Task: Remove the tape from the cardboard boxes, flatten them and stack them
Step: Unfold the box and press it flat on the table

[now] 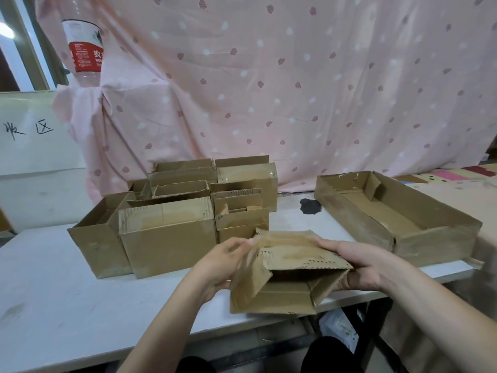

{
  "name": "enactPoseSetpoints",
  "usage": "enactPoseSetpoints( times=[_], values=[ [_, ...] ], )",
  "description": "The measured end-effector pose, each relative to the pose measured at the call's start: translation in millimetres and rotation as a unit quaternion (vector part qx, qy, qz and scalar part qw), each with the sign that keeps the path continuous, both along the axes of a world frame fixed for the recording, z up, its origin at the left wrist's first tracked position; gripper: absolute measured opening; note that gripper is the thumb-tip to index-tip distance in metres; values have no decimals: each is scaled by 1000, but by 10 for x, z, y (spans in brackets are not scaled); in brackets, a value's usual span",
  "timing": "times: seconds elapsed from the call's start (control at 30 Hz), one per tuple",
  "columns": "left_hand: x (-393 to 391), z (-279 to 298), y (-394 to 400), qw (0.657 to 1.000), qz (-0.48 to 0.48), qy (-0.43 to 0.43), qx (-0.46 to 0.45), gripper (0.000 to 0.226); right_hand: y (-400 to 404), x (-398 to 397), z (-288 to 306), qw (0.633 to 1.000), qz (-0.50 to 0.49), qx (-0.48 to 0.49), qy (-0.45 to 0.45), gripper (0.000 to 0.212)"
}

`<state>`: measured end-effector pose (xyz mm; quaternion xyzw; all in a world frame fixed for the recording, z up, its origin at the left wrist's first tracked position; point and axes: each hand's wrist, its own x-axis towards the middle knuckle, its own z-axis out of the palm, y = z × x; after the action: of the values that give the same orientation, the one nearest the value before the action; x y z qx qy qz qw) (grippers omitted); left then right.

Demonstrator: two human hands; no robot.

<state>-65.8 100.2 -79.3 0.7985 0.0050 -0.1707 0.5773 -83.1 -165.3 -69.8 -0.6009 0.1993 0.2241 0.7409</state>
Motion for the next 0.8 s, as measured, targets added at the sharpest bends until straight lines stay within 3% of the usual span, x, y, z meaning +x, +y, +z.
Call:
enactPoseSetpoints(
  times=[0.1,0.2,0.3,0.37,0.5,0.63,0.73,0.8],
  values=[
    [-17,-16,-24,996,8,59,-68,66,-12,34,-63,1000,10,11,-7,60],
    [-49,-15,-36,990,0,102,-94,67,-10,92,-117,999,41,-28,-3,74],
    [-36,-17,-60,987,8,107,-123,44,53,120,-124,994,37,-102,-4,47],
    [2,-33,-47,987,36,83,-132,26,46,145,-143,991,31,-128,-8,42],
    [18,-63,8,986,37,78,-142,16,-26,209,-214,978,20,-207,6,28],
    [-37,-125,-22,999,-2,51,18,8,-121,331,-241,953,49,-300,15,40],
    [-41,-122,-80,988,-59,47,137,29,-213,376,-89,932,73,-354,5,41],
    [-3,-125,-185,975,-87,31,203,22,-284,444,10,911,97,-401,-12,41]
  ],
)
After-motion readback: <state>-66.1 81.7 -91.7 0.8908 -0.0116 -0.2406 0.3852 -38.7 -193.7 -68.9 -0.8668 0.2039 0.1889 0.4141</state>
